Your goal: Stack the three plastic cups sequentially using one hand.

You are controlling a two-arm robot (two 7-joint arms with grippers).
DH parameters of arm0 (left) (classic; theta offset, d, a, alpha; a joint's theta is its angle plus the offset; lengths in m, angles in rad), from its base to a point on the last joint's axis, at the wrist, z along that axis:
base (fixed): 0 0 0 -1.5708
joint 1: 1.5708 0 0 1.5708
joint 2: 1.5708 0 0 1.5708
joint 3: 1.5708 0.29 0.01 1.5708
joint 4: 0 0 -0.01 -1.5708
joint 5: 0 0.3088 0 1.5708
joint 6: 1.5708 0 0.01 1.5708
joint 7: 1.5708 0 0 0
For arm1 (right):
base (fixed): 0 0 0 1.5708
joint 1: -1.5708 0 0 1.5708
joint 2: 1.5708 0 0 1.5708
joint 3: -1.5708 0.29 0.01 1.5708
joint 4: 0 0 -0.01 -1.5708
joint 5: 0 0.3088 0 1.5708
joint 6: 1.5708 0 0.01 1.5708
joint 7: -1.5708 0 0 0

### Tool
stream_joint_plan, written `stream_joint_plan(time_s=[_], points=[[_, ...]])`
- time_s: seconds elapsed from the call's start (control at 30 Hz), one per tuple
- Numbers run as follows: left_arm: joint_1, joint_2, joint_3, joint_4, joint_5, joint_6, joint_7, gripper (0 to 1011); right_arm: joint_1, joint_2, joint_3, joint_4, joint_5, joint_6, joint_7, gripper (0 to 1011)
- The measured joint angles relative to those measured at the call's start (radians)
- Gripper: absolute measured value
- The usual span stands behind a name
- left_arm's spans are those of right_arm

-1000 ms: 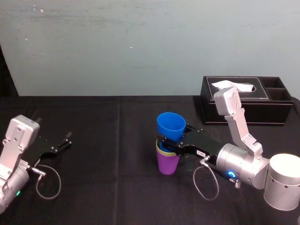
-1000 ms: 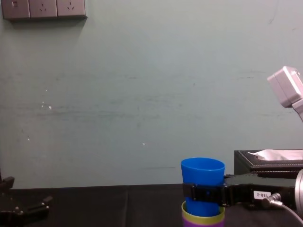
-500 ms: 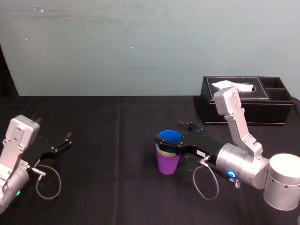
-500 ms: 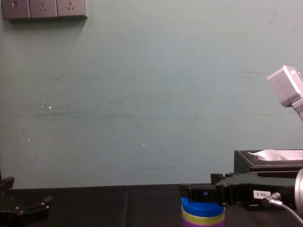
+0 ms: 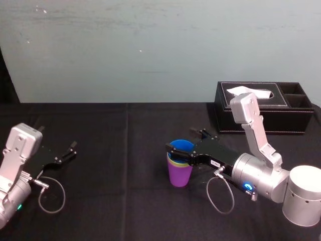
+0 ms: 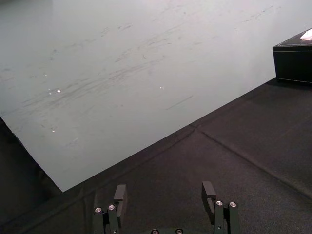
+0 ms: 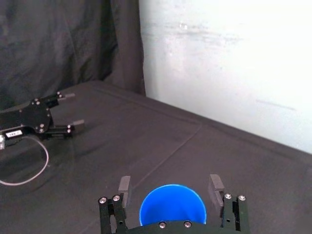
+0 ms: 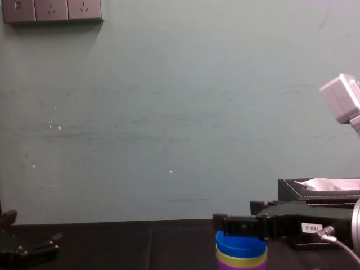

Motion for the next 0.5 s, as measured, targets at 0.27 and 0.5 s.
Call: stream_joint_plan(time_s=[0.27,0.5], points=[[0.0,0.0,0.0,0.0,0.0,0.0,0.0,1000,-0.051,0.001,0.044,-0.05,-0.027,-0.055,-0.061,1002],[0.0,0.0,0.0,0.0,0.0,0.0,0.0,1000,-0.148,-0.026,0.127,-0.096,-0.06,-0.1,-0.198,1000]])
